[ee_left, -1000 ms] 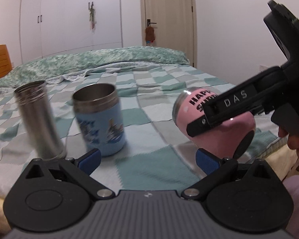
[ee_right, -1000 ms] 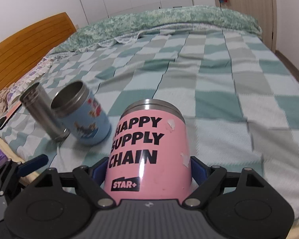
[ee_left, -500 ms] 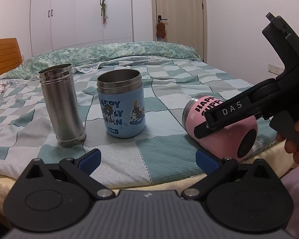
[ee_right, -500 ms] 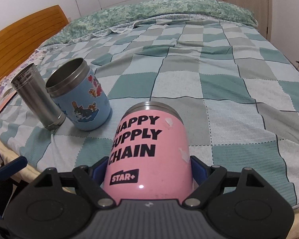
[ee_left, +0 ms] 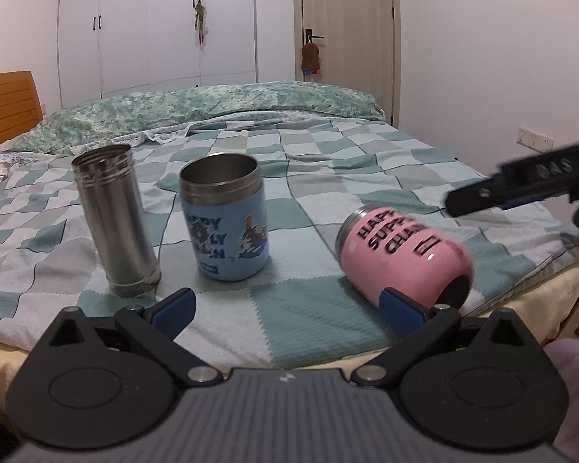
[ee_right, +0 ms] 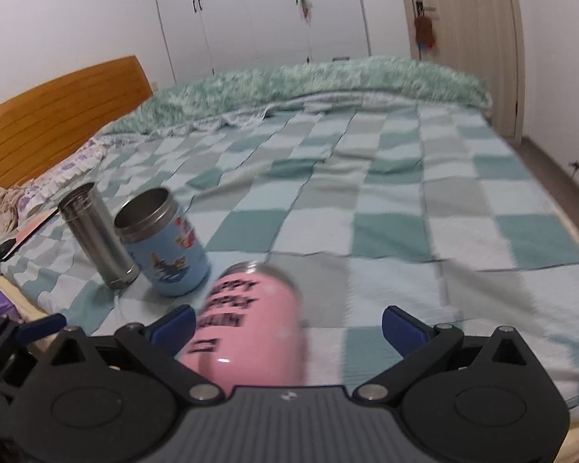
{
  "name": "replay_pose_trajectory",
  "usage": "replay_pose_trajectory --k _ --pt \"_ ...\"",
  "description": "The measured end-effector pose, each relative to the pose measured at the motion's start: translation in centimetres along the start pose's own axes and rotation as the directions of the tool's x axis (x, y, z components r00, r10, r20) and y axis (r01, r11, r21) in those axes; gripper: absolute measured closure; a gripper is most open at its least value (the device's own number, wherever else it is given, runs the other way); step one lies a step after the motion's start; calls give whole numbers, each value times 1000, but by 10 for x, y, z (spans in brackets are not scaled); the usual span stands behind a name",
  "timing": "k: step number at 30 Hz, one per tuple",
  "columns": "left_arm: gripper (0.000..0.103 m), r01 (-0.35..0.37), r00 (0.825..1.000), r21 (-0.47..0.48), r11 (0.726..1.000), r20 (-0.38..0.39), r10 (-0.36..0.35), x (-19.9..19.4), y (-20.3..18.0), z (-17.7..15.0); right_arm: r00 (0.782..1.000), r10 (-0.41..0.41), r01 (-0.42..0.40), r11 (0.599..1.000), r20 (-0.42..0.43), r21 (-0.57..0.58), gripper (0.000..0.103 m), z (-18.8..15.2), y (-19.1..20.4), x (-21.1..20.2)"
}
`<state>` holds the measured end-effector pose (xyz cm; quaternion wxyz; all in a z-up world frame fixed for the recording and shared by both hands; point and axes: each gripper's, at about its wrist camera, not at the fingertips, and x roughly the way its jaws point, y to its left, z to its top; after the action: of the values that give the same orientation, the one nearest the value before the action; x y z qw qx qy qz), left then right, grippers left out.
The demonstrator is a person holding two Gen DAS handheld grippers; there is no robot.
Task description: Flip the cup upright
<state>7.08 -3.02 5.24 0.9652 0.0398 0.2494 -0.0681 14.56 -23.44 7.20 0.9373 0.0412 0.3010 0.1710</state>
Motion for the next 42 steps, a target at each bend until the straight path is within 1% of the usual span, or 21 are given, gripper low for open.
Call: replay_pose_trajectory --k 3,7,10,14,17,20,23,25,30,33,35,36,37,39,41,42 --pt "0 -35 999 -10 999 -20 35 3 -10 12 999 -34 35 999 18 -33 0 -3 -21 -9" --pt "0 -8 998 -34 999 -59 6 11 -27 30 998 -68 69 992 10 -103 0 -12 -43 -9" --pt "0 9 995 -35 999 -99 -12 22 -42 42 998 -68 68 989 4 -129 0 -18 -56 -5" --pt "0 23 985 -48 999 -170 -31 43 -59 54 998 -63 63 988 2 -139 0 -22 -73 2" --pt "0 21 972 -58 998 -233 -34 60 -70 62 999 -53 52 988 1 -143 0 -22 -83 8" --pt "0 7 952 -68 998 -306 -27 78 -75 68 999 -43 42 987 -2 -156 0 -22 -91 15" --pt "0 -12 923 -85 996 -385 -22 96 -79 75 1000 -28 27 986 -7 -163 0 -21 -99 21" --pt "0 -18 906 -87 996 -423 -21 107 -80 78 1000 -20 18 986 -10 -168 0 -20 -103 26" --pt "0 -55 888 -39 998 -458 31 123 -84 85 1000 -2 0 984 -12 -179 0 -18 -111 37" --pt "0 -57 872 -24 998 -487 39 132 -86 86 1000 10 -12 985 -12 -173 0 -18 -114 44" --pt "0 -53 863 -30 998 -503 31 138 -86 87 1000 19 -21 985 -12 -169 0 -18 -116 47" --pt "0 -52 857 -34 998 -515 27 142 -87 88 1000 22 -24 986 -13 -167 0 -18 -117 49" --pt "2 -52 848 -29 998 -530 28 146 -88 87 1000 24 -26 986 -15 -165 0 -18 -117 50" --pt "10 -55 825 -13 998 -564 38 154 -90 85 999 30 -32 986 -16 -163 0 -18 -117 53" --pt "10 -44 804 -27 999 -595 19 159 -88 82 999 35 -37 986 -15 -162 0 -18 -117 53" --pt "10 -41 801 -36 999 -598 11 161 -86 82 999 34 -36 986 -15 -162 0 -18 -117 53"
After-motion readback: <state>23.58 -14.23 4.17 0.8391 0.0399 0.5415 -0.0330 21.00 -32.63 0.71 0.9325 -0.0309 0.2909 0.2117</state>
